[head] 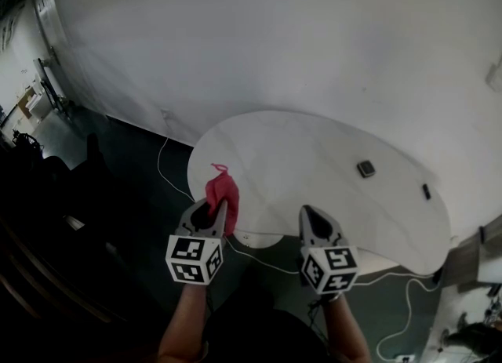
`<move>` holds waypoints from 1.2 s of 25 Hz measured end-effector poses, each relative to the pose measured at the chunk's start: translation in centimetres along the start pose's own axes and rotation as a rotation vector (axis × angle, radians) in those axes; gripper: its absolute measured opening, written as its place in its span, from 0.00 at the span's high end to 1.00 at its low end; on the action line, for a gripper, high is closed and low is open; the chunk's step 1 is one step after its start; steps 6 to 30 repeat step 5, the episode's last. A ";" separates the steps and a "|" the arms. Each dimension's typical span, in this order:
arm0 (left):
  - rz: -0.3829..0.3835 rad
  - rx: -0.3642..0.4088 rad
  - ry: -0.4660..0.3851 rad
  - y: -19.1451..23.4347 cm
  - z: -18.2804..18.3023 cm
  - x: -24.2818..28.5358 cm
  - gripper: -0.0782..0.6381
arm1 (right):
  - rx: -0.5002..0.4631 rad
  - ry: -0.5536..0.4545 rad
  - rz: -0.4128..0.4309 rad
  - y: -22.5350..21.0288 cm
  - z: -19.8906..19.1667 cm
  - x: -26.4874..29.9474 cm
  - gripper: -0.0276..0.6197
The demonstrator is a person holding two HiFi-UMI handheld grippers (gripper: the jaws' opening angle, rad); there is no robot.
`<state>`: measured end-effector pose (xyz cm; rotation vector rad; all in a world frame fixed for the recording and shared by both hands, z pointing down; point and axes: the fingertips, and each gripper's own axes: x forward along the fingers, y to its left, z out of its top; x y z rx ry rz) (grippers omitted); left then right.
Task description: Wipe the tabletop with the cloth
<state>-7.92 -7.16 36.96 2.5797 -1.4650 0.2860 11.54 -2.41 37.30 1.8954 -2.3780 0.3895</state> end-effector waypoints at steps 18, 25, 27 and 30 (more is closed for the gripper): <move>0.000 0.006 0.000 0.0 -0.1 0.3 0.80 | -0.011 0.002 0.005 0.2 -0.2 0.2 0.95; 0.000 0.006 0.000 0.0 -0.1 0.3 0.80 | -0.011 0.002 0.005 0.2 -0.2 0.2 0.95; 0.000 0.006 0.000 0.0 -0.1 0.3 0.80 | -0.011 0.002 0.005 0.2 -0.2 0.2 0.95; 0.000 0.006 0.000 0.0 -0.1 0.3 0.80 | -0.011 0.002 0.005 0.2 -0.2 0.2 0.95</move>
